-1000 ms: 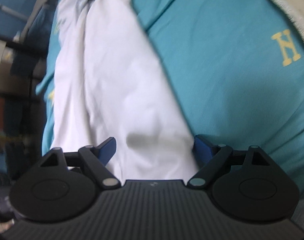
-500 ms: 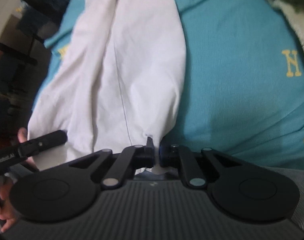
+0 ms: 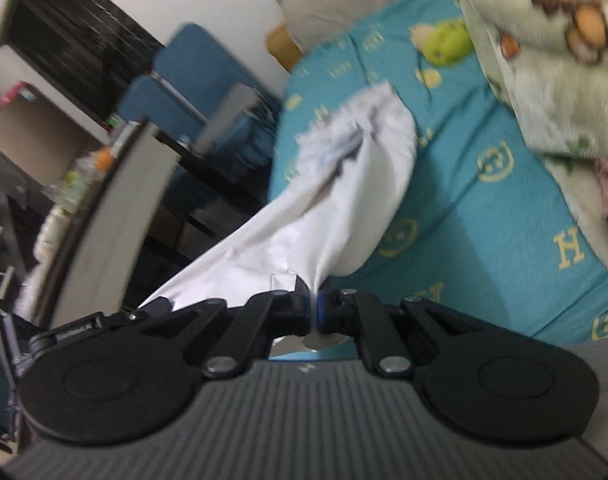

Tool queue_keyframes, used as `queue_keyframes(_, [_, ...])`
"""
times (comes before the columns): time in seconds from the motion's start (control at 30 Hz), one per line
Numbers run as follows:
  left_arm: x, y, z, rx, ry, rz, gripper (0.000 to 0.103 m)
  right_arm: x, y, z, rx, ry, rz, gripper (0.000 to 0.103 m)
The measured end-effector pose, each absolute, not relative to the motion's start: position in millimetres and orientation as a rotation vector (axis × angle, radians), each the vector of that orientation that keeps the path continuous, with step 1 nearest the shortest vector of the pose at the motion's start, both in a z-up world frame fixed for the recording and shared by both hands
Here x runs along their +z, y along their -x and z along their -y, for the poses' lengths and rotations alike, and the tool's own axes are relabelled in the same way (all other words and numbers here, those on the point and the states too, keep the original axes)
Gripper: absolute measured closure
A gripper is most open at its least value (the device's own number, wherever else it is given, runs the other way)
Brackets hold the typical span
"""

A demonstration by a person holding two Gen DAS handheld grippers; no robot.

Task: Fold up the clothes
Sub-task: 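Fold the strip end over toward the collar with the left gripper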

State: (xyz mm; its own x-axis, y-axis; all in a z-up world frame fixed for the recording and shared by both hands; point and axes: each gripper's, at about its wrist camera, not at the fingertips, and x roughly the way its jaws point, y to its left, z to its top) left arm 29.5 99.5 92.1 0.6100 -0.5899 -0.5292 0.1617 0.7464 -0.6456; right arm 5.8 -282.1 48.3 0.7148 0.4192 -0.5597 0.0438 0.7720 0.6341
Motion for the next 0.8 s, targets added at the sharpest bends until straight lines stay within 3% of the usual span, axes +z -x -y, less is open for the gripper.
queue_keyframes(0.13, [109.2,13.2,-110.3,-0.489,0.595,-0.777,0.096,61.5,28.4,286.3,0.26,-0.662,-0.695,0.096])
queue_keyframes(0.37, [94.5,58.2,-124.9,-0.486,0.657,-0.784,0.096,40.8,63.4,291.3,0.294,-0.719,-0.673,0.096])
queue_keyframes(0.6, [83.1,0.8,-117.4,-0.45,0.62,-0.756,0.096,32.3,8.5,295.6,0.243,-0.73,-0.682,0.096])
queue_keyframes(0.8, [65.4,-92.7,-95.1,-0.399,0.546,-0.747,0.095,16.0,-80.3,301.8,0.181,-0.735,-0.712,0.096])
